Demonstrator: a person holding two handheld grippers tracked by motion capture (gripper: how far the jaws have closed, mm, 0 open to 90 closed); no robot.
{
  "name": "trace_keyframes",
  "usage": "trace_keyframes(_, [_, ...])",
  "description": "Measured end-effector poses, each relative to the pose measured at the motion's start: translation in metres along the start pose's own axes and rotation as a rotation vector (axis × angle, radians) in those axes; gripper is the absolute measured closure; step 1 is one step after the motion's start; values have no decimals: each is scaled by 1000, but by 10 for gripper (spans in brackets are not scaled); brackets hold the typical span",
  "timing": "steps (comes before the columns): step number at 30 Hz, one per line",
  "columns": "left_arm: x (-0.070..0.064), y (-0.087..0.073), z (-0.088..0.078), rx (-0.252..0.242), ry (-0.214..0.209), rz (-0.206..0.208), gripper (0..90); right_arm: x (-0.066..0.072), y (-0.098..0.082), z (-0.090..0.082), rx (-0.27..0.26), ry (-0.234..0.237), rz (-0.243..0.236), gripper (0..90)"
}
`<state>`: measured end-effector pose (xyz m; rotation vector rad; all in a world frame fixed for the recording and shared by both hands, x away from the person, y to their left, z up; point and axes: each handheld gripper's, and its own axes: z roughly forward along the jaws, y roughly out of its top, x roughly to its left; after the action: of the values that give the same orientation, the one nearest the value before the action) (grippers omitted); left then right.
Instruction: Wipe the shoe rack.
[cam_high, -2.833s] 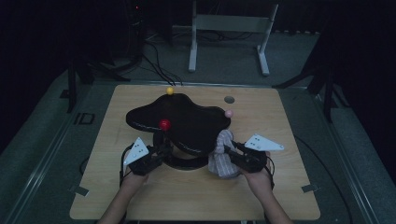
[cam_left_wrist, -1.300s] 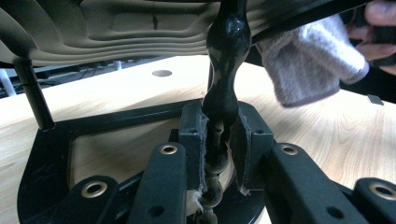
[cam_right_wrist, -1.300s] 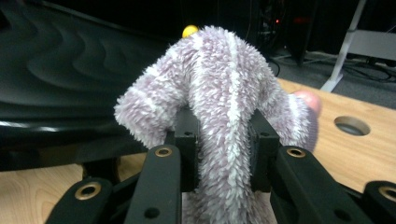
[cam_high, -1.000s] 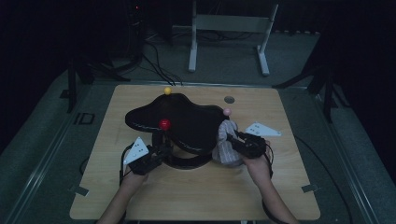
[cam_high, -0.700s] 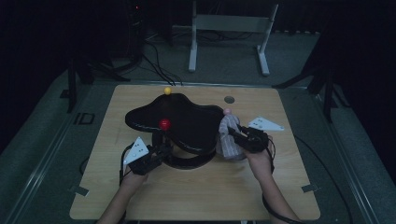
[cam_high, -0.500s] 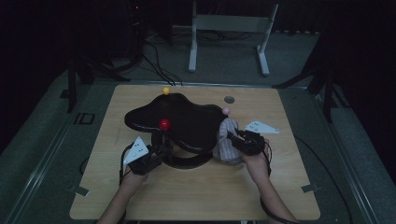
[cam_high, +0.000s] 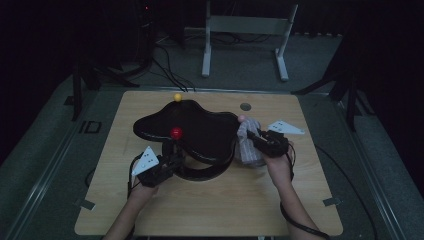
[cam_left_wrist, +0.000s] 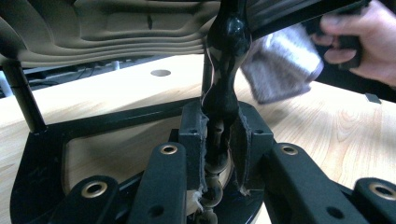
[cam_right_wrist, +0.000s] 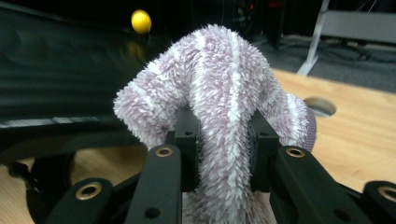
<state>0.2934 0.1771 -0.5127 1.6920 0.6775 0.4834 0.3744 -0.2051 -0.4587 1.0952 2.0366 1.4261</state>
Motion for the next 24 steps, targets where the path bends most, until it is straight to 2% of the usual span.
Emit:
trace_keyframes(5, [1, 0, 0, 1, -5, -4, 757, -1, -18, 13, 47, 5, 28, 716])
trace_keyframes(8, [1, 0, 0, -1, -6, -3, 757, -4, -25, 14, 73, -3, 23, 715])
trace_keyframes(11, [1, 0, 0, -4, -8, -4, 757, -9, -22, 9, 60, -20, 31, 715])
trace_keyframes(12, [1, 0, 0, -5, -9, -3, 757, -12, -17, 7, 41, -28, 36, 714])
trace_keyframes(18, [2, -1, 0, -9, -15, -1, 757, -21, -1, 5, -7, -31, 51, 714])
trace_keyframes(21, [2, -1, 0, -8, -17, 0, 757, -23, 2, 13, 4, -28, 47, 714])
trace_keyframes(24, [3, -1, 0, -8, -21, 3, 758, -24, -2, 23, 38, -30, 42, 715])
